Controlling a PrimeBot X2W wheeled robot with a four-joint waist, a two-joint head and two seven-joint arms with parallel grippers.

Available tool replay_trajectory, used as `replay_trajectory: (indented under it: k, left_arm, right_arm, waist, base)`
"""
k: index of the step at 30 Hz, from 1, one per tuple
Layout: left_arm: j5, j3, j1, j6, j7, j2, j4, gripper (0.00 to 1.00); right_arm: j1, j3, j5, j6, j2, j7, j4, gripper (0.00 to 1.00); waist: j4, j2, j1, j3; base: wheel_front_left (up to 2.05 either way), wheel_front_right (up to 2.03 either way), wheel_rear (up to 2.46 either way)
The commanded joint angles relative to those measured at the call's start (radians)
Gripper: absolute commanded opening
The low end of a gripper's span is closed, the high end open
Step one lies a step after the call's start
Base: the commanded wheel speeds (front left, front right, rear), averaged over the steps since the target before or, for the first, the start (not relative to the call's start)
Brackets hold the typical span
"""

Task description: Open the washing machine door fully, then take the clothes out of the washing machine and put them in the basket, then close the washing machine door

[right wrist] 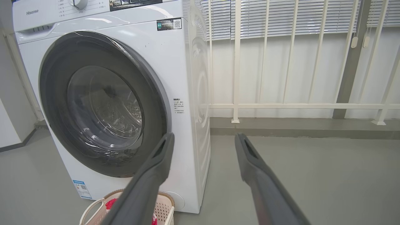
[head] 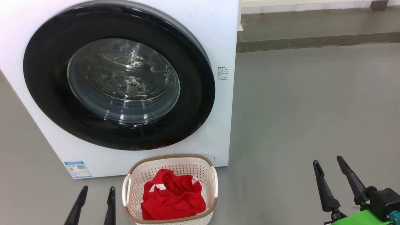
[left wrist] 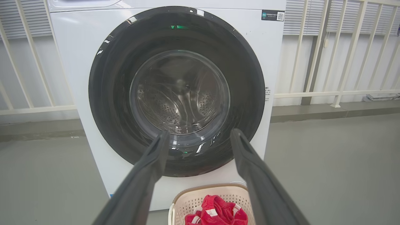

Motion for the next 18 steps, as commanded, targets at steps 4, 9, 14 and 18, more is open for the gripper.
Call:
replay_trajectory:
  k: [4,9,14,18]
  left_arm:
    - [0.004,-0.005,0.001,0.002,0.0,0.0,-0.003,0.0]
    - [-0.006,-0.008,0.004,0.001,0.011,-0.015,0.062,0.0]
    - [-0.066,-0.002,-0.008,0.001,0.029,-0.014,0.07,0.0]
    - [-0.102,-0.003,-0.012,0.001,0.037,-0.013,0.071,0.0]
  right_arm:
    - [0.0,0.003,-0.005,0.0,0.0,0.0,0.002,0.0]
    - [0.019,0.005,0.004,0.0,0.023,0.006,0.06,0.0]
    - [0.009,0.001,0.057,0.0,0.025,0.021,0.063,0.0]
    - [0.005,-0.002,0.088,0.0,0.026,0.03,0.064,0.0]
  waist:
    - [0.001,0.0,0.0,-0.001]
    - [0.0,0.0,0.0,-0.001]
    - [0.001,0.0,0.0021,0.002]
    - [0.001,0.0,0.0012,0.005]
  base:
    - [0.0,0.0,0.0]
    - [0.0,0.0,0.0]
    - [0.0,0.0,0.0]
    - [0.0,0.0,0.0]
